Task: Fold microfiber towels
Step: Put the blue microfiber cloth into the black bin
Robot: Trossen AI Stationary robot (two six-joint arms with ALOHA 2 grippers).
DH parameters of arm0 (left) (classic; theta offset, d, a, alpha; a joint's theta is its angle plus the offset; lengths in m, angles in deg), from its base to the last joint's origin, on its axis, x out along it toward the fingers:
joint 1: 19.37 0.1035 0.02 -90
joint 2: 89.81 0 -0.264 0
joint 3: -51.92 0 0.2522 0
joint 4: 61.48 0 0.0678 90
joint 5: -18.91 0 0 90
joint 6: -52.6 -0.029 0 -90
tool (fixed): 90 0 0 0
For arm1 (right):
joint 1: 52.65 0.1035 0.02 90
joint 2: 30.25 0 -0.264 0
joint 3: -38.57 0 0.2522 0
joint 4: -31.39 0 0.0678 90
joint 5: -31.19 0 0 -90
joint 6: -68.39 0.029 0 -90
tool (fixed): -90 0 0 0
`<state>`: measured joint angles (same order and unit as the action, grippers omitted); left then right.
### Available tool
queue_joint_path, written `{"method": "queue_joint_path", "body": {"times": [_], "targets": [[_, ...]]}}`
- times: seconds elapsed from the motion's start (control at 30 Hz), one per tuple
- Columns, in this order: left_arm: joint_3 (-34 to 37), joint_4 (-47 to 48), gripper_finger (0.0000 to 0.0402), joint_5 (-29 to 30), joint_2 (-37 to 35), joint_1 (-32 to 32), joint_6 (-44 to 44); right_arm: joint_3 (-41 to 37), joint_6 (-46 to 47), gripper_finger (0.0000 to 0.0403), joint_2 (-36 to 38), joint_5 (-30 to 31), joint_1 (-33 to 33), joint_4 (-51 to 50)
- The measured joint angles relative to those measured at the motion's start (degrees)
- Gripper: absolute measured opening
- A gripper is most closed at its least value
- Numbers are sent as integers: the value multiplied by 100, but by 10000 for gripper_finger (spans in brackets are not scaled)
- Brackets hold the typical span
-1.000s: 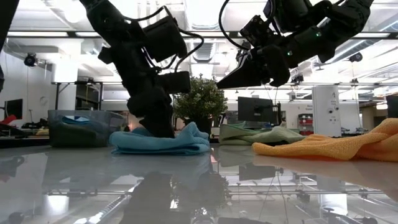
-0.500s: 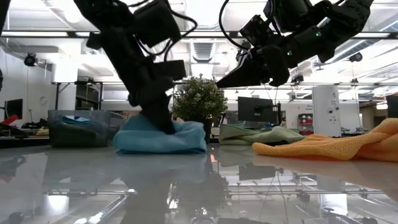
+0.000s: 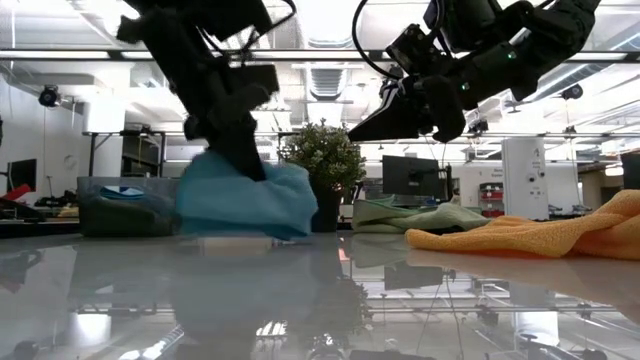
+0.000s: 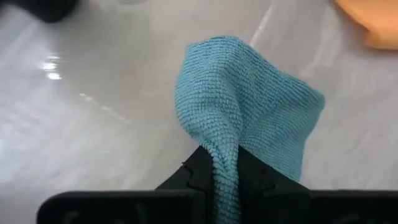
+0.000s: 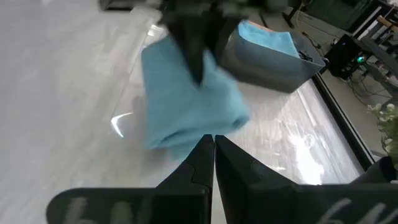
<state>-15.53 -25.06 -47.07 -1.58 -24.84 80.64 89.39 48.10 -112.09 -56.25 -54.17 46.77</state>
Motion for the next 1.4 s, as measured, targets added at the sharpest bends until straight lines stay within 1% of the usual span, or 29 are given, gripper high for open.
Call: {"method": "queue_joint_path", "body": {"times": [0.13,0.23,0.47,0.53,0.63,0.7,0.8,0.87,0.93,1.07,1.13,1.2,1.27,1.4], "targets": [[2,561,18,784,-605,34,38,0,22,9,0,2,-64,14],[7,1086,18,1312,-1138,142,245,-1,58,9,0,2,-78,23],[73,2240,18,1894,-2437,806,882,0,79,9,0,2,-89,35],[112,2399,18,1996,-2769,1058,1060,0,79,9,0,1,-89,33],[357,2304,18,2031,-3200,1419,1352,0,79,9,0,0,-89,35],[653,2121,18,2135,-3421,1561,1819,0,79,9,0,0,-89,35],[1217,1497,18,2441,-3688,1576,2435,0,79,9,0,0,-89,35],[1603,1073,18,2459,-3794,1576,2756,0,81,9,0,0,-89,35],[1916,854,18,2499,-3865,1587,2939,0,81,9,0,-2,-89,33],[2266,841,18,3151,-4083,1600,3664,0,127,9,0,-7,-89,33],[2364,823,18,3340,-4201,1602,3762,0,133,9,0,-7,-89,31],[2462,828,18,3357,-4331,1631,3878,0,128,9,0,-7,-89,32],[2572,813,18,3357,-4451,1644,4254,0,126,9,0,-7,-89,31],[2772,800,18,3355,-4471,1648,4778,0,124,9,0,-9,-89,33]]}}
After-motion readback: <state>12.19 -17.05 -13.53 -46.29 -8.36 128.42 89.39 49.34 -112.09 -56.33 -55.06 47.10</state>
